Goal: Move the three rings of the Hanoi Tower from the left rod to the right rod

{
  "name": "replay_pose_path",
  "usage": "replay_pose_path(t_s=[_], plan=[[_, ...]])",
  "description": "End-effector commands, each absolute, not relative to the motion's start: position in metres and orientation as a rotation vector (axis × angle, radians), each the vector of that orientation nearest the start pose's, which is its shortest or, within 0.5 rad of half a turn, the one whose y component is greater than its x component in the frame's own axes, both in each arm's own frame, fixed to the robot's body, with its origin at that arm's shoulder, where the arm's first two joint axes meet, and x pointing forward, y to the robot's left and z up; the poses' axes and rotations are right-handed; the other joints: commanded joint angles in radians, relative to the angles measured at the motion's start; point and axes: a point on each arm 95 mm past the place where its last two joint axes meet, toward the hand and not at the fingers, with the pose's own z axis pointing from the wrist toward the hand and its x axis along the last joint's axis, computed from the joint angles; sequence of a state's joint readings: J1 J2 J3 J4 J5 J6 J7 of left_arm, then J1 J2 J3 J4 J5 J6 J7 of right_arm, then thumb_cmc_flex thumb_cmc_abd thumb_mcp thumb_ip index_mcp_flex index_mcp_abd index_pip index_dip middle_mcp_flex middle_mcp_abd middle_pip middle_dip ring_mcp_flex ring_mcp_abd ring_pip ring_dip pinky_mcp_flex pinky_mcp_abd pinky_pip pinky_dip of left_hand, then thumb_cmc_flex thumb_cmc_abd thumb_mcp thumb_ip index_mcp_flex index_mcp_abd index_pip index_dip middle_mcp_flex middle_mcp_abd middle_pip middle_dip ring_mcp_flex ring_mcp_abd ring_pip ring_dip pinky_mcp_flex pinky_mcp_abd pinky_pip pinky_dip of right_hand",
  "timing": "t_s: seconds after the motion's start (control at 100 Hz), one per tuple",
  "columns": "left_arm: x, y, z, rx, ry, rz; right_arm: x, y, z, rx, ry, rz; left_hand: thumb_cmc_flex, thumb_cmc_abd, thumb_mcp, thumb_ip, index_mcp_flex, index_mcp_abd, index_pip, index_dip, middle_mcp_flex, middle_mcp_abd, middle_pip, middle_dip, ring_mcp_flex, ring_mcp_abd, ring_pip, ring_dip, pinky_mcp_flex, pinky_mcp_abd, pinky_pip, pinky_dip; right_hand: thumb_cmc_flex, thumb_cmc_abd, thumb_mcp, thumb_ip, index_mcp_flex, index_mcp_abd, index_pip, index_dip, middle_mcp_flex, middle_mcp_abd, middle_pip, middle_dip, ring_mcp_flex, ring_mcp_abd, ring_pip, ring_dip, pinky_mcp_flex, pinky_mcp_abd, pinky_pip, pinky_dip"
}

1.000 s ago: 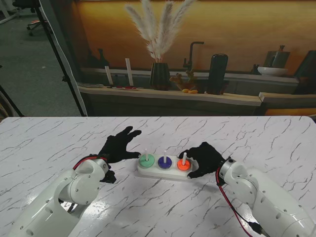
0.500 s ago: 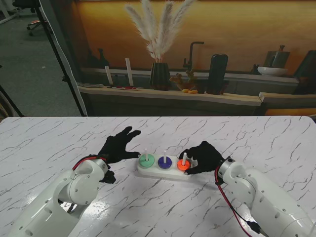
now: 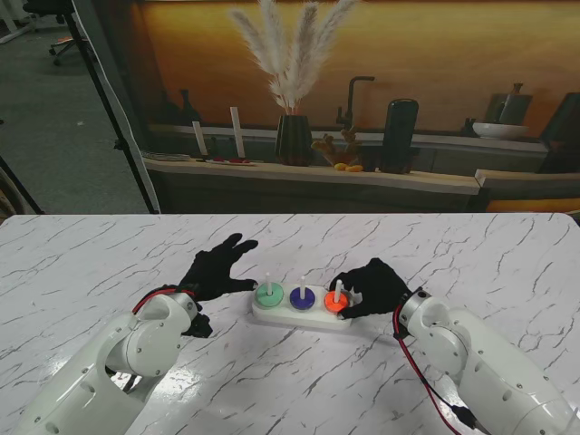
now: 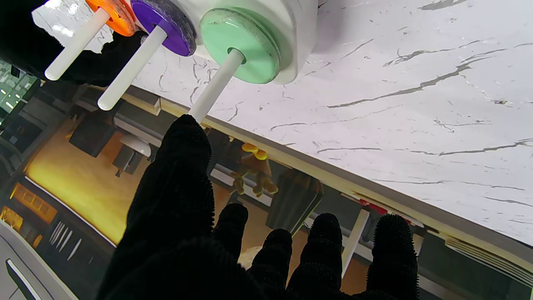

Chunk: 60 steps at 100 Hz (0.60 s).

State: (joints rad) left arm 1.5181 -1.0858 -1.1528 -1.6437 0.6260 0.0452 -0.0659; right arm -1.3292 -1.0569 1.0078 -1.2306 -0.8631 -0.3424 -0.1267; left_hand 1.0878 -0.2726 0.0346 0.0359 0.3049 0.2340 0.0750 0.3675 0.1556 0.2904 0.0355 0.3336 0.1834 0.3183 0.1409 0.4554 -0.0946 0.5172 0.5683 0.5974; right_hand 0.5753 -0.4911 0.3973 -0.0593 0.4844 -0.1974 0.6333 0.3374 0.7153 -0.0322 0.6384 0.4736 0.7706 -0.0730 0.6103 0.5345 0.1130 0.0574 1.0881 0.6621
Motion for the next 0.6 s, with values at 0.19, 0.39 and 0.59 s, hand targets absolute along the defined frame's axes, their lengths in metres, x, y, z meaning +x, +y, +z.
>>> replay_pose_path(t_s=[0.19,0.39,0.59], plan=[[0.404,-0.026,-0.314,-1.563,1.434,-1.703,0.428,0.002,-0.365,1.137,1.696,1.724,0.008,0.039,-0.030,-0.004,0.010,-0.004,0.000,0.005,0.001,-0.003,-0.008,-0.012,-0.035,-0.029,-0.022,-0.009,-0.013,0.002,-0.044,-0.007,0.127,0.099,0.034,0.006,0.052,-0.025,0.088,-0.064,0.085,-0.148,0.075,0.039,0.042,-0.032,0.030,0.009,0.002,0.290,0.032,-0.007],[0.404,-0.026,-0.314,-1.567,1.435,-1.700,0.425,0.000,-0.350,1.131,1.640,1.767,0.005,0.042,-0.033,-0.004,0.009,-0.005,-0.001,0.004,0.000,-0.004,-0.008,-0.013,-0.038,-0.029,-0.024,-0.010,-0.015,0.000,-0.047,-0.007,0.126,0.098,0.033,0.004,0.060,-0.023,0.094,-0.075,0.095,-0.145,0.074,0.038,0.048,-0.033,0.031,0.010,0.004,0.290,0.034,-0.007],[0.403,-0.027,-0.315,-1.571,1.436,-1.704,0.424,-0.001,-0.347,1.131,1.636,1.775,0.004,0.045,-0.035,-0.004,0.012,-0.006,0.000,0.004,0.002,-0.004,-0.008,-0.013,-0.035,-0.030,-0.023,-0.009,-0.015,0.000,-0.052,-0.007,0.118,0.099,0.034,0.006,0.061,-0.020,0.095,-0.081,0.093,-0.144,0.071,0.038,0.049,-0.032,0.030,0.010,0.003,0.289,0.033,-0.007]])
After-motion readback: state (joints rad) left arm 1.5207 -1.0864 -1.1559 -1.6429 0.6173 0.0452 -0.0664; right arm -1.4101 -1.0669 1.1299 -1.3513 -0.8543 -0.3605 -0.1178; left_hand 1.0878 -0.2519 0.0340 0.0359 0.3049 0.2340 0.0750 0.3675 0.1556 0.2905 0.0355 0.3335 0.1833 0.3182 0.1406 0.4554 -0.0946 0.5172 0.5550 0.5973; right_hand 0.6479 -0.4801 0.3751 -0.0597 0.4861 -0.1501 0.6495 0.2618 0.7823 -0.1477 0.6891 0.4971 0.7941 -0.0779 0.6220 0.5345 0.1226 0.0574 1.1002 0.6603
